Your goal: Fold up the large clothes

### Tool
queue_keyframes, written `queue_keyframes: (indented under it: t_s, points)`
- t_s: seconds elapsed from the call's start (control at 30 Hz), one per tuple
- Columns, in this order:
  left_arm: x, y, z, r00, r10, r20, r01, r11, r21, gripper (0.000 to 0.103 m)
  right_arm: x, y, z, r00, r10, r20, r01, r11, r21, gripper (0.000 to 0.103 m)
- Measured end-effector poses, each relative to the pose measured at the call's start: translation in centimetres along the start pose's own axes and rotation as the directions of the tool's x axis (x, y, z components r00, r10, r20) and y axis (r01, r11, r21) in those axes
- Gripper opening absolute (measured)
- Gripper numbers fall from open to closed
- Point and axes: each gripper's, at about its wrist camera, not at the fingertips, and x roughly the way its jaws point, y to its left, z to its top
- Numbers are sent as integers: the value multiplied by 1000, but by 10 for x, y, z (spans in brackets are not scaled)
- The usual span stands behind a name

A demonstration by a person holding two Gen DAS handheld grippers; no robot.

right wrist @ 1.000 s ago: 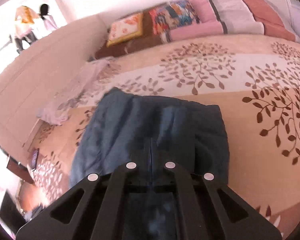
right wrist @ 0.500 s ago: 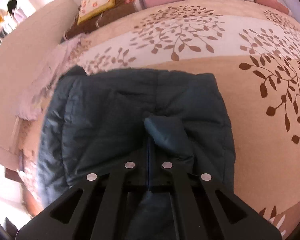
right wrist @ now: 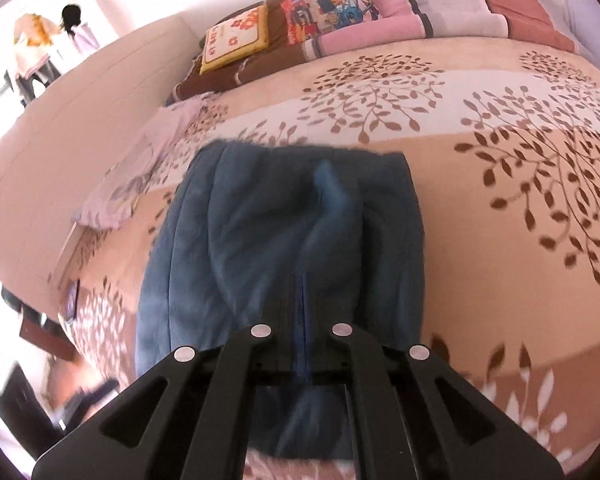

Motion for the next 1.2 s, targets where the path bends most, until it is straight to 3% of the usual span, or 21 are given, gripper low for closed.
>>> queue_keyframes:
  t_s: [0.27, 0.6, 1.2]
  points:
    - [-5, -19, -9, 997, 72, -21, -71, 997, 43, 84, -30, 4, -73, 999, -28, -22, 27, 999, -33, 4]
    - [-4, -36, -25, 988, 137, -69, -131, 988, 81, 84, -21, 13, -135, 989, -74, -128, 69, 997, -46, 4]
    - [1, -42, -40, 975, 177, -133, -166, 982, 90, 84, -14, 22, -165, 974, -138, -180, 119, 987, -109, 4]
